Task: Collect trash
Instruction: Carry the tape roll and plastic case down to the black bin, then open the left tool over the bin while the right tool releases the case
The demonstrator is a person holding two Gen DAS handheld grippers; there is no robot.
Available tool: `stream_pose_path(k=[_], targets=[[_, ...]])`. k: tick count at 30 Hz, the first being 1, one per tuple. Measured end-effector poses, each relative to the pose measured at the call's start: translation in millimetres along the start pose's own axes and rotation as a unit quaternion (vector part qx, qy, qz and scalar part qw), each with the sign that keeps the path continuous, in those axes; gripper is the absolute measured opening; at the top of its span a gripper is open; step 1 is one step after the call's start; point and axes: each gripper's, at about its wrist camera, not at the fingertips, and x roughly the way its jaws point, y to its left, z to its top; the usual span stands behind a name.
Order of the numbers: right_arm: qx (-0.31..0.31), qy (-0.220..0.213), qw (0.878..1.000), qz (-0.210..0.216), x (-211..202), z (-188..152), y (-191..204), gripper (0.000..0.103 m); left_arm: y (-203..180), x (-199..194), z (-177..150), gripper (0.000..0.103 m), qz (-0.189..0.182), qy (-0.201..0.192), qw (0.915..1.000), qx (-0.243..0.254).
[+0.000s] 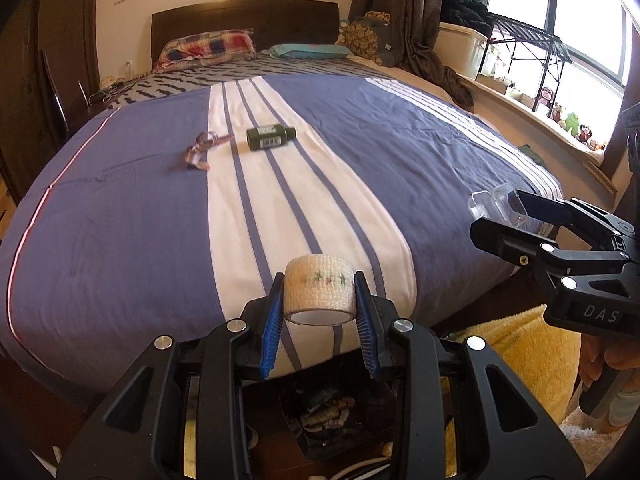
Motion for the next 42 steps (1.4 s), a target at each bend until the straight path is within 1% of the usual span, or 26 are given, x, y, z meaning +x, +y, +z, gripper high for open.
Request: stream_pose_path(k=[6,14,20,23,26,30,36,42], targets=[[0.003,0.033,0.999,0.005,10.8,-31.3,2.4,0.077,0.3,7.4,-34.8,0.031,-0.006,0.025,0.9996,-0.009],[0.007,0.091,0.996,0.015,41.7,-75.5,5.4,0.077,8.4,41.5,-80.4,0.031,-0.018,0.078,0.9962,-0.034],[0.004,0.13,0.991,0.024,63.6,-100.7,13.2,0.077,6.8,71.5,-110.6,0.031,-0.023,0.121,0.9915,-0.042],[0.004,0.146,0.989,0.027,74.0,-111.4,15.2,0.077,3.3,86.7,-125.5,0.031,-0.028,0.146,0.9879,-0.043],[0.009,0.172,0.985,0.029,89.1,-126.5,16.0,0.077,1.8,101.9,-140.7,0.031,-0.033,0.17,0.9839,-0.046],[0.014,0.197,0.98,0.031,104.7,-137.6,15.7,0.077,8.0,119.3,-153.5,0.031,-0.031,0.195,0.9789,-0.055],[0.028,0.222,0.974,0.04,123.3,-147.1,15.2,0.077,13.6,144.3,-164.3,0.031,-0.032,0.231,0.9705,-0.061],[0.04,0.248,0.967,0.05,142.5,-152.9,15.5,0.079,16.7,160.1,-171.8,0.032,-0.042,0.253,0.9641,-0.069]])
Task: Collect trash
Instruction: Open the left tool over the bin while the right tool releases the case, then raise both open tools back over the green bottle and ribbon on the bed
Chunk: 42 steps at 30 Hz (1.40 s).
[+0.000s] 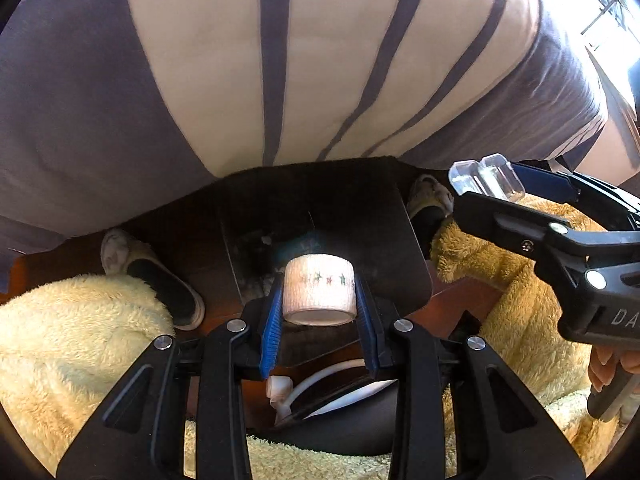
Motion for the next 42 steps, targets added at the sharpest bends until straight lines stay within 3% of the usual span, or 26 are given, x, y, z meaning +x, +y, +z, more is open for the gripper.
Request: stream_pose_path(k=[3,13,16,22,25,42], targets=[[0.003,0.008,1.0,0.007,6.3,5.7,0.2,0.08,0.0,1.8,3.6,0.032,-0.004,0.003,1.0,-0.001],[0.009,-0.001,1.0,0.016,-0.8,14.8,2.6,0.086,6.1,-9.0,4.1,0.054,0.003,-0.012,0.9999,-0.011],[0.012,-0.01,1.0,0.016,-7.7,14.9,2.1,0.087,6.9,-18.5,3.9,0.065,0.012,-0.023,0.9996,-0.01],[0.005,-0.04,0.999,-0.003,-28.3,17.7,-0.7,0.099,5.1,-43.4,5.3,0.085,0.031,-0.054,0.998,-0.008],[0.001,-0.059,0.998,-0.014,-40.9,18.5,-1.1,0.099,3.4,-59.1,4.9,0.093,0.036,-0.073,0.9967,-0.003],[-0.008,-0.164,0.986,-0.041,-122.9,47.7,-7.9,0.099,13.5,-159.4,22.1,0.095,0.067,-0.192,0.979,-0.017]])
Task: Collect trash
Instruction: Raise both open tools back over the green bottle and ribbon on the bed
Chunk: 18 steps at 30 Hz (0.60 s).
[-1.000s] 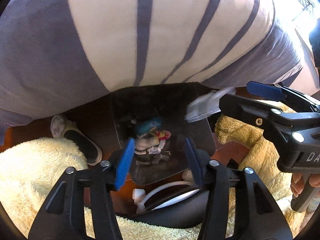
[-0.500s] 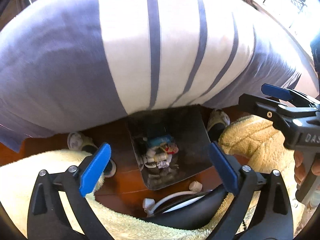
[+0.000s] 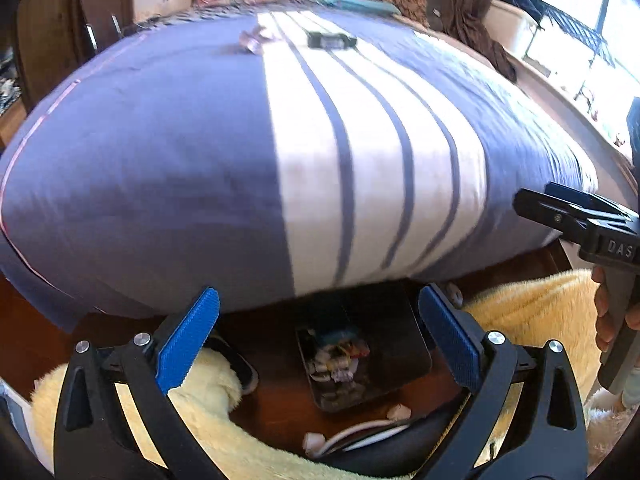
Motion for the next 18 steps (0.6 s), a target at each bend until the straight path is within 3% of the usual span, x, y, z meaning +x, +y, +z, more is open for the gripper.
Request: stream_pose_path(k=[18], targets=[[-0.057,-0.057,0.997,-0.016,-2.7,88.6,25.9,0.099,36.5,-18.9,89.9,0.095,0.048,-0.064,0.9968,-0.009]])
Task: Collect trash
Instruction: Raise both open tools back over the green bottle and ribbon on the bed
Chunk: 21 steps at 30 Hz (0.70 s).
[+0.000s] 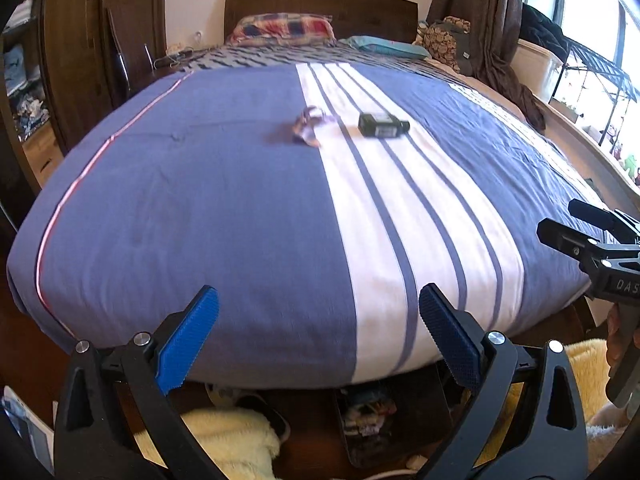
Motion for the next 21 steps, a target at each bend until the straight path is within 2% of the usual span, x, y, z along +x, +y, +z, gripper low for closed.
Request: stream_pose_path(k=[8,21], targets=[[-0.016,-0.003,1.0,-0.006,24.0,31.9,3.4,0.099,6.1,20.7,35.3,0.095,0.008,-0.003,1.0,0.003],[0.004,0.047,0.999,-0.004,125.7,84.6,-10.7,0.099,34.6,101.8,100.9,0.095,0.033,0.031,0.9989,0.012]])
